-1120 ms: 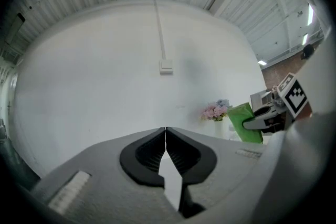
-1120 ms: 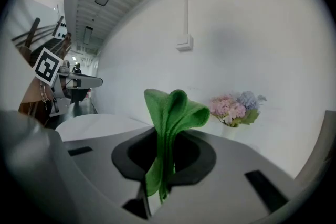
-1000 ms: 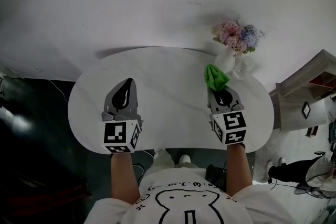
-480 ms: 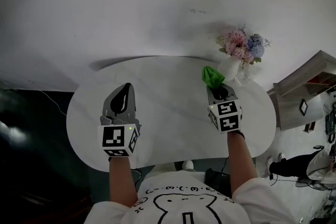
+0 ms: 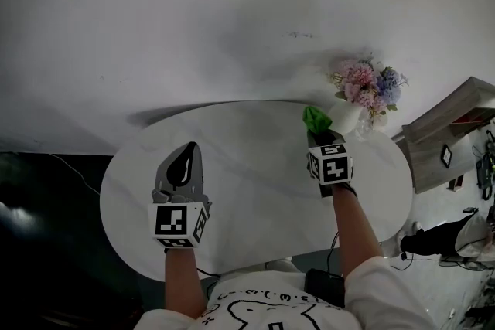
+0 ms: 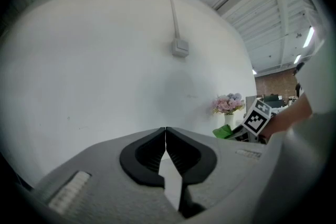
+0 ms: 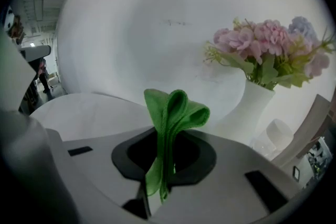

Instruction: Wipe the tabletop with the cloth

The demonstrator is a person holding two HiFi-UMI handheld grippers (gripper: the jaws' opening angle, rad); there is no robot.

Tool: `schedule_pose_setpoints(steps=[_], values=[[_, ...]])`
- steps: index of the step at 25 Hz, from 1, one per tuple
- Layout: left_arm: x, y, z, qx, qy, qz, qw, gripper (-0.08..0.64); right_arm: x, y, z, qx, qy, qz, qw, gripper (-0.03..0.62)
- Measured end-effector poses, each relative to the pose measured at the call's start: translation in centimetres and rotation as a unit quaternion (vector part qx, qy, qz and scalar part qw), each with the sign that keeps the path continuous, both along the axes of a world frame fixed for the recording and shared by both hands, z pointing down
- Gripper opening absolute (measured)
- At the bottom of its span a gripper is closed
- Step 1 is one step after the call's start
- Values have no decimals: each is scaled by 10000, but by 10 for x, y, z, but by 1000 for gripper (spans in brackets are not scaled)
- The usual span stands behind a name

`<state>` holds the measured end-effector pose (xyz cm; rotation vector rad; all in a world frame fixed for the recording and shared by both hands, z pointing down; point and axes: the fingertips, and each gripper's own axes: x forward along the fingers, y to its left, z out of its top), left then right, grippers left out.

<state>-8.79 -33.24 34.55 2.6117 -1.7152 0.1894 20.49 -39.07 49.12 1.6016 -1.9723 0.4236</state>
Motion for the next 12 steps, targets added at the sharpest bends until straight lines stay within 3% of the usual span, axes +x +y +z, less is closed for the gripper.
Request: schedule_pose_setpoints(steps=[12], values=[[7,-14,32,-349,-19,179,9992,18,8,-43,55,-772,409,150,9961,48]])
